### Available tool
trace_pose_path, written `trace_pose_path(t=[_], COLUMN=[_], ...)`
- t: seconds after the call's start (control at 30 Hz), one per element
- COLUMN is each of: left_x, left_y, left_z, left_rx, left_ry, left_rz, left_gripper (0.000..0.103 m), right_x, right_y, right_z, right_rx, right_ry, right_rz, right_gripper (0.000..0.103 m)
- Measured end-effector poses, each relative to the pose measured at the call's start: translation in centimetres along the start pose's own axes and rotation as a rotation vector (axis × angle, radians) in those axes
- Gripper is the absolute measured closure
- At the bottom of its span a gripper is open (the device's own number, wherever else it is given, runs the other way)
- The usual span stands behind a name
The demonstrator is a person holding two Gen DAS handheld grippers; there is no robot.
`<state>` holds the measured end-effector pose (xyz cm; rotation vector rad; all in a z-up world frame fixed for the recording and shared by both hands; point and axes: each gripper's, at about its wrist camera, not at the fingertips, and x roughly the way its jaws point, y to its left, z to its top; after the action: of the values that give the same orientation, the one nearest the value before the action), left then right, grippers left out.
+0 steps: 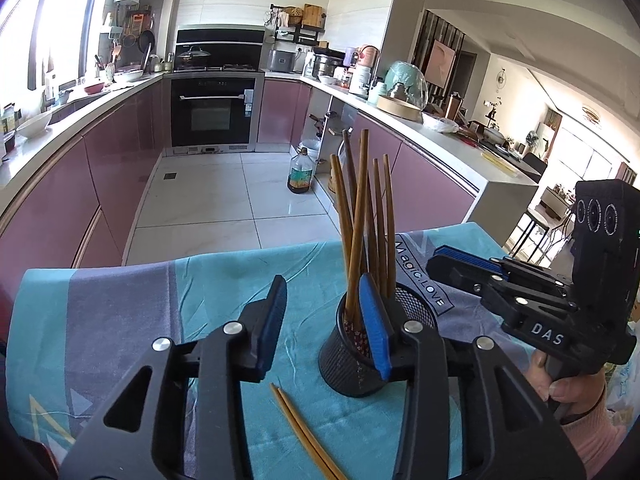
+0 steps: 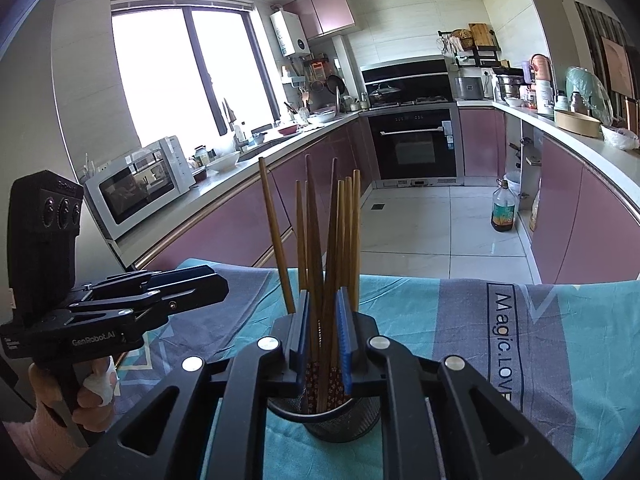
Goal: Organize utensils
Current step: 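Open both grippers to release the chopsticks in the cup and withdraw, then lower the left gripper toward a remaining chopstick while the right gripper approaches the other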
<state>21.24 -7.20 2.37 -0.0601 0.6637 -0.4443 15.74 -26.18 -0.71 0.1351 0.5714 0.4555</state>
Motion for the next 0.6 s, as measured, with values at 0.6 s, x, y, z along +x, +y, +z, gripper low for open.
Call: trace_pose_path(t=[0.6], left_x=[-2.4], left_y=[3.9], left_z=[-10.8], left_rx=[-0.055], left_ry=[0.096], left_rz=[0.100], left_gripper=[0.048], right_x=[0.7], right_y=[4.6], right_z=[-8.3], right_rx=[-0.066], right_ry=[0.211], right_rz=[0.133], right_gripper=[0.073])
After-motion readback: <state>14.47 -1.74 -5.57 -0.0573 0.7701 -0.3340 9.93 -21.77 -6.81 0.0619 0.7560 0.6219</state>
